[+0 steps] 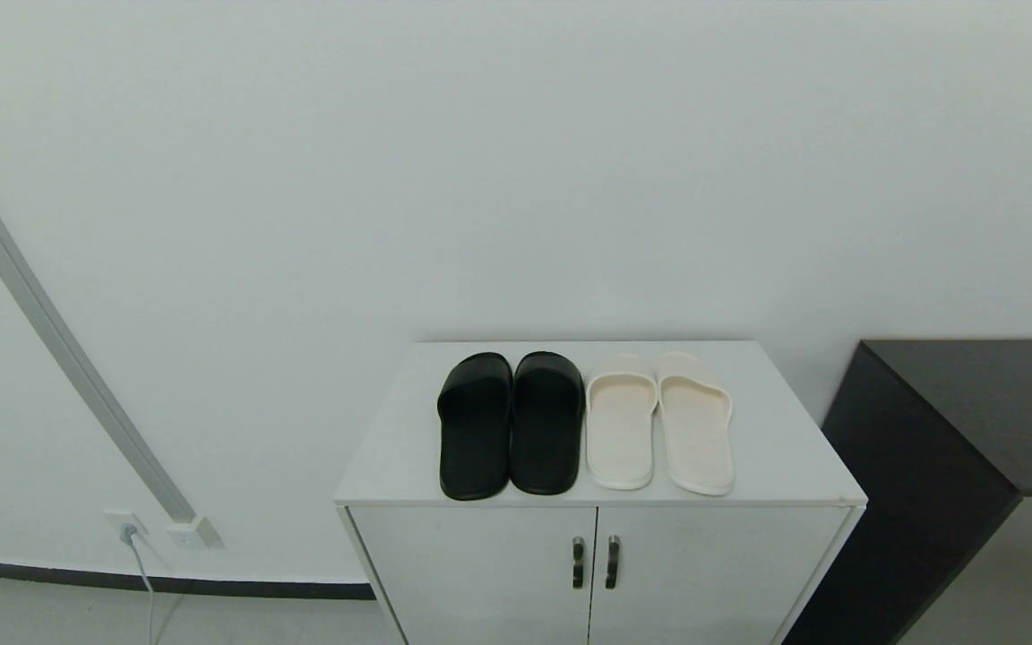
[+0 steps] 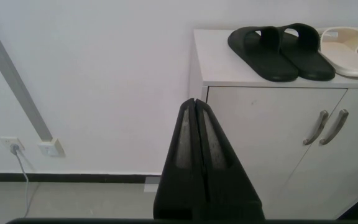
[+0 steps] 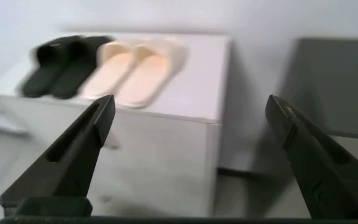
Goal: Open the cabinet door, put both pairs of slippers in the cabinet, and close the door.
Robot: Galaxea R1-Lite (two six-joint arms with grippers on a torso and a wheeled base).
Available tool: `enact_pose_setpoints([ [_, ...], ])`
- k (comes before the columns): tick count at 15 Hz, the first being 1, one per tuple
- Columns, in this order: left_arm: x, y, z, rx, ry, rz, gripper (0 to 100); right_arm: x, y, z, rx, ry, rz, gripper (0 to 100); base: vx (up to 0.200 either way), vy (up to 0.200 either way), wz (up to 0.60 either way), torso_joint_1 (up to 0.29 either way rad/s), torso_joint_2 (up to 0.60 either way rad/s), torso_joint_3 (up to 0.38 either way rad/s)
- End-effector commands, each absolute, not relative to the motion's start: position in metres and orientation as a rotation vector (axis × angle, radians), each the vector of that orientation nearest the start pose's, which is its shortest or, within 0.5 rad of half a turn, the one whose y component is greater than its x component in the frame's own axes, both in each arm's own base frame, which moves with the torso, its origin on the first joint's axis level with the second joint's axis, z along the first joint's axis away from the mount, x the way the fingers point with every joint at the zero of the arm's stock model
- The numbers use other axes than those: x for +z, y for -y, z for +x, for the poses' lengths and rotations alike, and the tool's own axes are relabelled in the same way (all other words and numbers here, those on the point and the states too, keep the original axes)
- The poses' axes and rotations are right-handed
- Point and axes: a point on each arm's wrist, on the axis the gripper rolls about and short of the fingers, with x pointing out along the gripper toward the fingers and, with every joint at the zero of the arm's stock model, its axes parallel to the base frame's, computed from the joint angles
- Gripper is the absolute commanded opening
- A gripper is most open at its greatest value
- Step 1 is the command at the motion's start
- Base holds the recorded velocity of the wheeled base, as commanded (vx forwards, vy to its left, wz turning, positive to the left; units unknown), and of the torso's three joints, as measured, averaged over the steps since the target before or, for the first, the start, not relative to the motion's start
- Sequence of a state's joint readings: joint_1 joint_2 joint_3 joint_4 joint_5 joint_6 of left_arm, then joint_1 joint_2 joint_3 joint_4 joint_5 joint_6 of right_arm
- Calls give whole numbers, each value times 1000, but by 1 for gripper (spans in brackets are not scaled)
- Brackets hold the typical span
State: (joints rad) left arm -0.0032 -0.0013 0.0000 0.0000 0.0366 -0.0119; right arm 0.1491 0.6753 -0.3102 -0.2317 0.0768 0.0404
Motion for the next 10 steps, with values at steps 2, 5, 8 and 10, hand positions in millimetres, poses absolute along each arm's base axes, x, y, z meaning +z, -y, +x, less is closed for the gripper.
enact_pose_setpoints([
  [2, 75, -1, -23, 34, 0, -12, 0, 189, -52, 115, 368, -318, 132, 100, 0, 0, 0, 0, 0, 0],
  [5, 75, -1, -23, 34, 0, -11, 0, 191, -84, 128, 400, -313, 109, 100, 0, 0, 0, 0, 0, 0],
  [8, 75, -1, -23, 34, 0, -11, 0, 185, -127, 157, 370, -336, 85, 100, 0, 0, 0, 0, 0, 0],
  [10, 75, -1, -23, 34, 0, -11, 0, 182, -151, 180, 324, -324, 86, 100, 0, 0, 0, 0, 0, 0],
])
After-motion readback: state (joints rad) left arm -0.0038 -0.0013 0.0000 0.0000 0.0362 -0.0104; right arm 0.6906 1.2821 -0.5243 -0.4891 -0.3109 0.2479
